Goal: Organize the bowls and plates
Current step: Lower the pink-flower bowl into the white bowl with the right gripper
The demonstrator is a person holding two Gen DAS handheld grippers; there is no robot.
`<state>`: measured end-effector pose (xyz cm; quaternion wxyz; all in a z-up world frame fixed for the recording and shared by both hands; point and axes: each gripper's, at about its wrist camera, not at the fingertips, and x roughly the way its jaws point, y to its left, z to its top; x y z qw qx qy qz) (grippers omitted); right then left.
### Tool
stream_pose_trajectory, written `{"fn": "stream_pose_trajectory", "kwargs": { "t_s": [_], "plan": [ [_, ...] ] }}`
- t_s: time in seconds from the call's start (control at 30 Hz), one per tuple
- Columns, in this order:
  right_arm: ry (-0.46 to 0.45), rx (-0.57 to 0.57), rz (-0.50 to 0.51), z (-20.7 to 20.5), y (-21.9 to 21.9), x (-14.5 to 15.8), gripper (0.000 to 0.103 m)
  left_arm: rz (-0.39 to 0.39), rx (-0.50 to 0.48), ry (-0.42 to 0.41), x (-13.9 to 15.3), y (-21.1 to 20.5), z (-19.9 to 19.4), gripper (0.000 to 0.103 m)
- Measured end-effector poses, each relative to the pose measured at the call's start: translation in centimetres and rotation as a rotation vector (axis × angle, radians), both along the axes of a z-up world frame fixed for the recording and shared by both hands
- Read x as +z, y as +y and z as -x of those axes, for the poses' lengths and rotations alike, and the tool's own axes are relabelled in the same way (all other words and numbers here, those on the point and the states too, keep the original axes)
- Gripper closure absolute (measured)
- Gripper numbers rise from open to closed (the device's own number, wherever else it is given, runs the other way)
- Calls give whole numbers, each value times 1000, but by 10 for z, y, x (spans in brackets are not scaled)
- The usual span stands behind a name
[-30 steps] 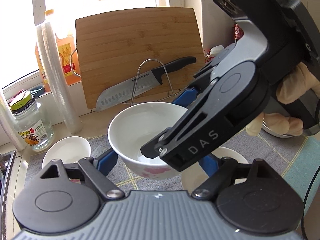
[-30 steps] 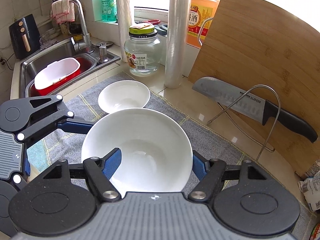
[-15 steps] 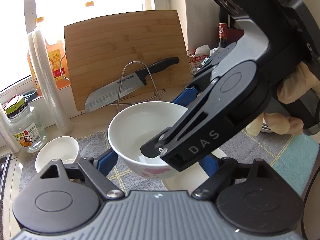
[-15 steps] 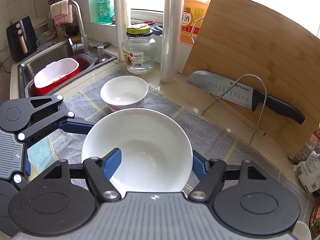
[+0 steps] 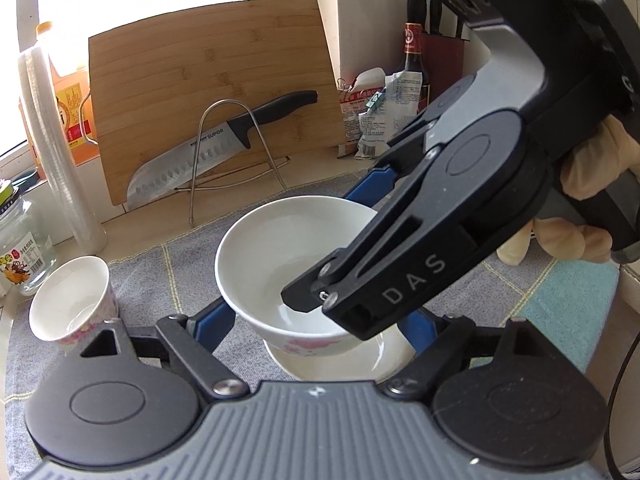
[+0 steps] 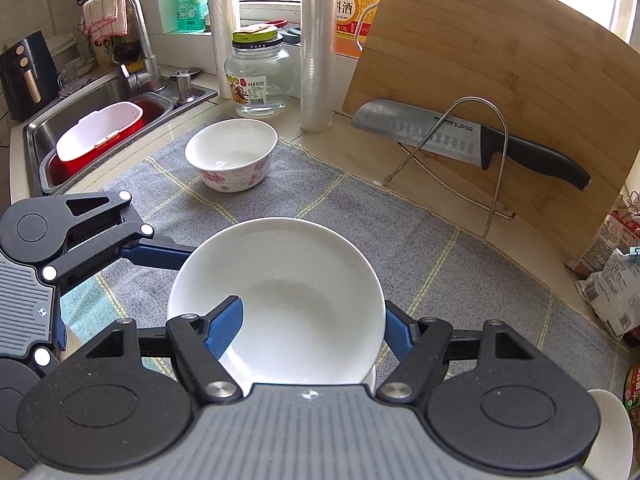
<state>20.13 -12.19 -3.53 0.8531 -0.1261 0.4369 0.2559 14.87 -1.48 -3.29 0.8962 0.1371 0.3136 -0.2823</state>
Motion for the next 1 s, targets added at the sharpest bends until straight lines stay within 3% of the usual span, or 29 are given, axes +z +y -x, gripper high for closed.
{"fn": "stream_pose_trajectory", "kwargs": {
  "t_s": [0.9, 1.0],
  "plan": [
    [59, -21, 1, -1, -6, -22, 24, -33, -51, 81, -24, -8, 1, 16],
    [49, -25, 4, -1, -7, -22, 19, -39, -59, 68, -23, -7, 3, 15]
  ]
}}
